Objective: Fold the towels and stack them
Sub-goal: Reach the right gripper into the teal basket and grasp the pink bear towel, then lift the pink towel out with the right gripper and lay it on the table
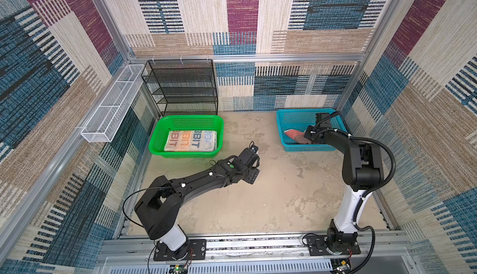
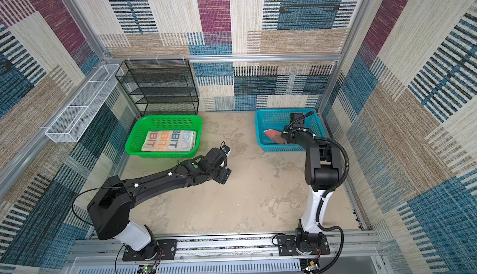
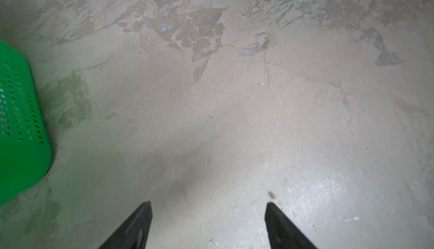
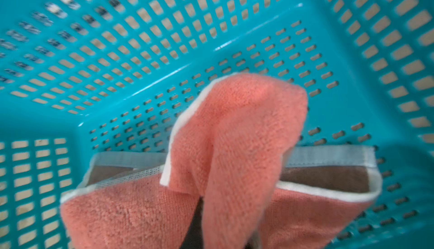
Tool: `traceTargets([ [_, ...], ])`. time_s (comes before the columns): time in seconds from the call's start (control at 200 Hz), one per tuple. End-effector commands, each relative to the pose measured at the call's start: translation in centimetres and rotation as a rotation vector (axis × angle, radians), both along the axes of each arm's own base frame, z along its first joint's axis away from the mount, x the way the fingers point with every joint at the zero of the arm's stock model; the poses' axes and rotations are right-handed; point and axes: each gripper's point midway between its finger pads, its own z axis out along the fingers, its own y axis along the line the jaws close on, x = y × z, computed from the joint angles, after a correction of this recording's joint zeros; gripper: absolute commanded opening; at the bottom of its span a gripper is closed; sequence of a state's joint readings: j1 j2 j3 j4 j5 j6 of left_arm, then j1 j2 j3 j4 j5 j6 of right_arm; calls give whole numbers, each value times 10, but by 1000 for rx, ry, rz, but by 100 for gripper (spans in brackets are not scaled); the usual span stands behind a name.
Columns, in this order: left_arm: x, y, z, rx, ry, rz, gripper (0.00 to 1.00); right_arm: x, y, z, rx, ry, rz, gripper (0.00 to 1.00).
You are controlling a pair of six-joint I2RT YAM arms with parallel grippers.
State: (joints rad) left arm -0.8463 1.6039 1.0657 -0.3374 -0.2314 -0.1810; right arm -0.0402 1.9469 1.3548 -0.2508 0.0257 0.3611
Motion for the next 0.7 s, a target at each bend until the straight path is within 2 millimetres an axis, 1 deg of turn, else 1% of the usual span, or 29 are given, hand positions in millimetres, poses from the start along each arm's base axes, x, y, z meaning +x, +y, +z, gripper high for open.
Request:
traceTargets([
  [0.0, 1, -2, 4, -35, -26, 1, 99, 3, 12, 40, 26, -123, 63, 0],
  [0.02, 1, -2, 3, -38, -27, -1, 99, 0, 16, 47, 37, -145, 79, 0],
  [0.05, 0, -2, 3, -41, -27, -2, 99, -2, 19, 53, 46, -162, 94, 0],
  [0.1, -1, -2, 0, -45, -23, -7, 99, -8, 26, 72, 66, -209, 130, 0],
  [0.23, -1, -10, -2, -61, -28, -50, 99, -28, 45, 113, 92, -295, 226, 0],
  [0.361, 6, -18, 4, -65, -77, -84, 99, -54, 69, 152, 106, -352, 334, 0],
  [0.446, 12, -22, 12, -56, -124, -116, 99, -74, 85, 180, 103, -403, 382, 0],
  [0.536, 17, -23, 23, -39, -169, -140, 99, -100, 108, 206, 139, -466, 467, 0],
  [0.556, 19, -22, 24, -37, -176, -139, 99, -107, 114, 214, 150, -486, 489, 0],
  [0.646, 18, -23, 33, -61, -204, -147, 99, -139, 134, 237, 209, -545, 573, 1],
  [0.691, 16, -24, 36, -86, -215, -149, 99, -155, 142, 245, 234, -567, 606, 2],
])
